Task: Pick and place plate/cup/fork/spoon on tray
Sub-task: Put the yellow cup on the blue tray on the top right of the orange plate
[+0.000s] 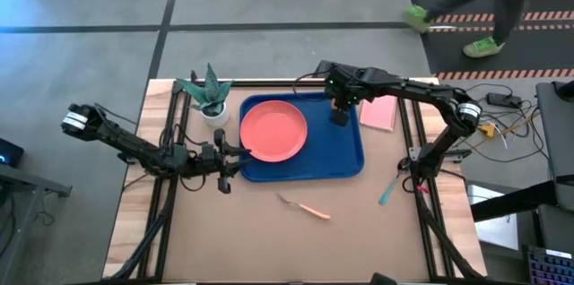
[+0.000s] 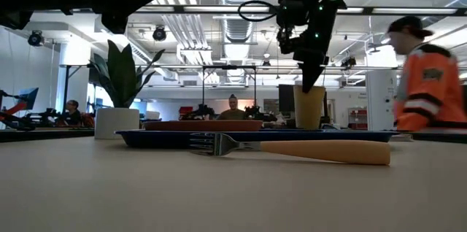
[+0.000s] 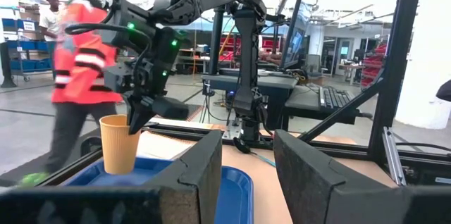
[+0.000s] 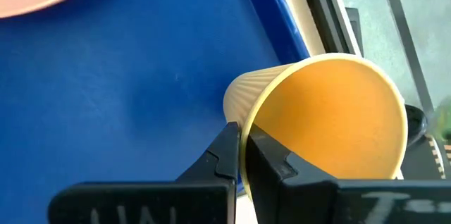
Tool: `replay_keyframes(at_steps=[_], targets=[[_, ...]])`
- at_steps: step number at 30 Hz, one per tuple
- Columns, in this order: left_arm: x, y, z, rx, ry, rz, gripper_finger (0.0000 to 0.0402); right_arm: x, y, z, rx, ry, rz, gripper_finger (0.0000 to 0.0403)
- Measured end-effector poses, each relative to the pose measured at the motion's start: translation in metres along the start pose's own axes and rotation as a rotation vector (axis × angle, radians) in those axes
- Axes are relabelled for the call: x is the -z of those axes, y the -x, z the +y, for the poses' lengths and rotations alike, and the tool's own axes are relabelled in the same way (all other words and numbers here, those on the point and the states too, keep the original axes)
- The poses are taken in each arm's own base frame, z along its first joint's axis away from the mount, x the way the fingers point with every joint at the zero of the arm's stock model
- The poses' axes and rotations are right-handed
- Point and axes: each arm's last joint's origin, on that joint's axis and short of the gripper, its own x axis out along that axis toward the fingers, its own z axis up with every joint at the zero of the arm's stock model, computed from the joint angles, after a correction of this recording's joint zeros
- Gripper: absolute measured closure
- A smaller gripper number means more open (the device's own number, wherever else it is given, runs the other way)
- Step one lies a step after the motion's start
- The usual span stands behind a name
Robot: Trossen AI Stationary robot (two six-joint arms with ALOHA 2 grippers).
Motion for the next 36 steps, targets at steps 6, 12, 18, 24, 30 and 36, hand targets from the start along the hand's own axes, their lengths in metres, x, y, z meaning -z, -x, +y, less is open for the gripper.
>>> replay_keyframes(at_steps=[6, 12, 18, 24, 30, 36], targets=[[0.000, 0.000, 0.000, 0.000, 0.000, 0.000, 0.0288, -0.002, -0.001, -0.002, 0.005, -0.007, -0.025, 0.0394], [0.000, 0.000, 0.000, 0.000, -0.001, 0.000, 0.0288, -0.003, -0.001, -0.001, -0.018, -0.013, -0.042, 0.0394], [0.000, 0.000, 0.000, 0.000, -0.001, 0.000, 0.0288, -0.003, -0.002, -0.001, -0.018, -0.015, -0.045, 0.0394], [0.000, 0.000, 0.000, 0.000, -0.002, 0.000, 0.0288, 0.000, -0.005, 0.000, -0.020, -0.013, -0.031, 0.0394], [0.000, 0.000, 0.000, 0.000, -0.001, 0.000, 0.0288, 0.004, -0.011, 0.002, -0.023, -0.021, -0.019, 0.0394], [0.000, 0.000, 0.000, 0.000, -0.001, 0.000, 0.0288, 0.007, -0.018, 0.003, -0.022, -0.019, -0.020, 0.0394]])
